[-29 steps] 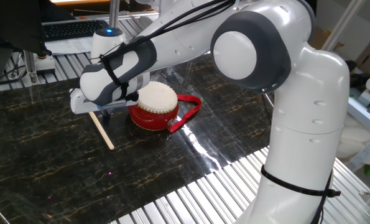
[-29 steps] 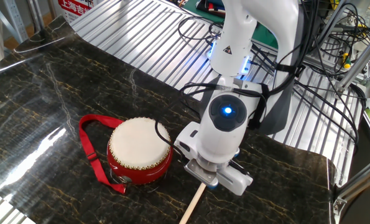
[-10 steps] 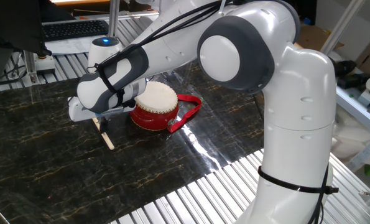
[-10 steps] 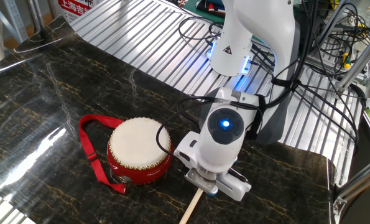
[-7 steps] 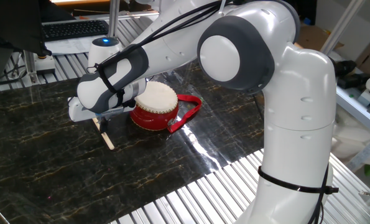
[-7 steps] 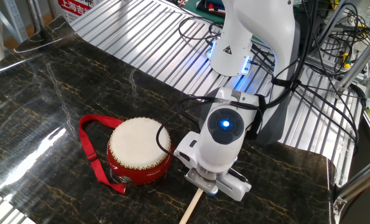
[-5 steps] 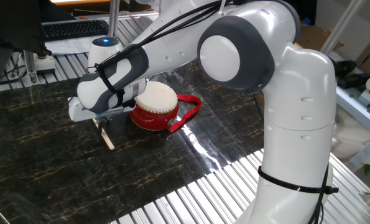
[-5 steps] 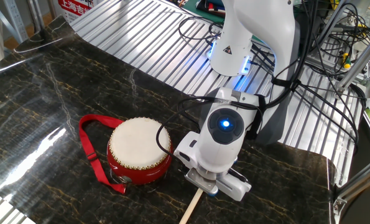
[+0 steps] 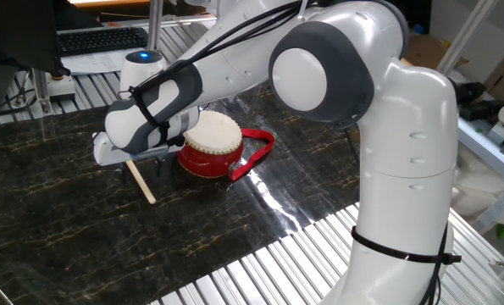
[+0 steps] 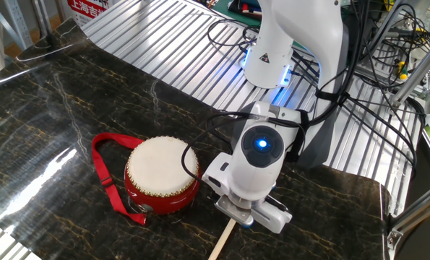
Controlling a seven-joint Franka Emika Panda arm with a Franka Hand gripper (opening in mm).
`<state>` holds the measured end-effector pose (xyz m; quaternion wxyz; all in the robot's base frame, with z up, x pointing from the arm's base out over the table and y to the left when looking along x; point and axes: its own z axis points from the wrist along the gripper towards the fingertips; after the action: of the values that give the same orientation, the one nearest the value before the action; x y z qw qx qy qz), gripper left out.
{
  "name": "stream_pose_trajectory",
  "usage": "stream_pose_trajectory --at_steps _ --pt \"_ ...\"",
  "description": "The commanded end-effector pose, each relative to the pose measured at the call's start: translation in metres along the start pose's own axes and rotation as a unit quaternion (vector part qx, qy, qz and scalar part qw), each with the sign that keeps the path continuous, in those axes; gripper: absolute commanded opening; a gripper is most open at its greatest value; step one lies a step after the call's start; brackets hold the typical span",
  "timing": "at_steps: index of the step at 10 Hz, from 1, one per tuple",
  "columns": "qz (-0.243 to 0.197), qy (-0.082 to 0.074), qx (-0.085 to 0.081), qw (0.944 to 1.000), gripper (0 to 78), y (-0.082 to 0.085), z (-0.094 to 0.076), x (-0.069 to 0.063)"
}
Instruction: Play the drum
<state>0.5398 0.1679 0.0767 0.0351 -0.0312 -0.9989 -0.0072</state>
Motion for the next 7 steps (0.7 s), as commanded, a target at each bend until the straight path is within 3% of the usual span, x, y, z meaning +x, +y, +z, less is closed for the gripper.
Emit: stream_pose_trajectory --at_steps 1,5,6,7 --pt "-0.006 -0.002 -0.001 1.0000 77.4 0.001 -0.002 -0.001" --pt "-0.006 -0.002 -0.001 1.0000 77.4 0.001 -0.002 -0.001" --pt "-0.013 -0.002 -0.001 0.9999 77.4 0.001 0.011 -0.001" --pt "-0.014 -0.002 -0.001 0.9999 77.4 0.001 0.011 -0.001"
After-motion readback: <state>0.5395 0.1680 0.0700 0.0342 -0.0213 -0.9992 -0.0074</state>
